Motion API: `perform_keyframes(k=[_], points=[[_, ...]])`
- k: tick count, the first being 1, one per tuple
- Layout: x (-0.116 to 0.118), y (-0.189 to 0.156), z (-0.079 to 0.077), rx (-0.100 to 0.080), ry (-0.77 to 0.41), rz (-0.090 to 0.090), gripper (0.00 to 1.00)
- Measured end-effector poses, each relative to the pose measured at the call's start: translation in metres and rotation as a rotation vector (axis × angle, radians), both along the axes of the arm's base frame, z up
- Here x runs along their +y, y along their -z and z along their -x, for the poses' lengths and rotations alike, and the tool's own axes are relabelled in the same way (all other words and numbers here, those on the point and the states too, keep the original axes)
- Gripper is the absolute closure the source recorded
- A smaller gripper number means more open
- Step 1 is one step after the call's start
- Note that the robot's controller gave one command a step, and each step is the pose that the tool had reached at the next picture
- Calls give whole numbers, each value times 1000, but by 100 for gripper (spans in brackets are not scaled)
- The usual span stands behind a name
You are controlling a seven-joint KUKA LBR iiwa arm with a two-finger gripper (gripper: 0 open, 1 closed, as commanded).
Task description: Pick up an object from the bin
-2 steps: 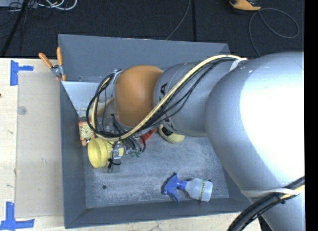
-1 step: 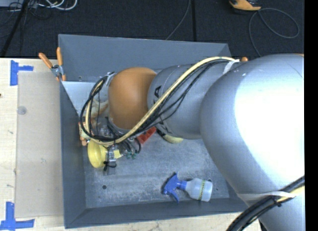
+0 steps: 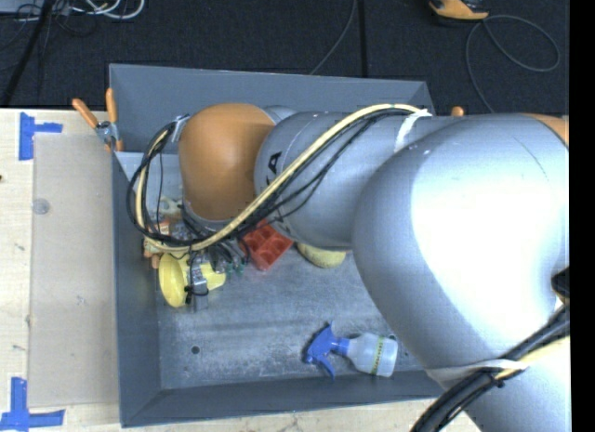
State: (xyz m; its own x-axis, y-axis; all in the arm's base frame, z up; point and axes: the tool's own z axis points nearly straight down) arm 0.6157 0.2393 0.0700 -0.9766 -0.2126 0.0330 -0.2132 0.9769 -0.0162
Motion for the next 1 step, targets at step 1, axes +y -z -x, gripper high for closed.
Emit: perform_keyframes(k=[1], points=[[0,0,0,0,2,0,100]])
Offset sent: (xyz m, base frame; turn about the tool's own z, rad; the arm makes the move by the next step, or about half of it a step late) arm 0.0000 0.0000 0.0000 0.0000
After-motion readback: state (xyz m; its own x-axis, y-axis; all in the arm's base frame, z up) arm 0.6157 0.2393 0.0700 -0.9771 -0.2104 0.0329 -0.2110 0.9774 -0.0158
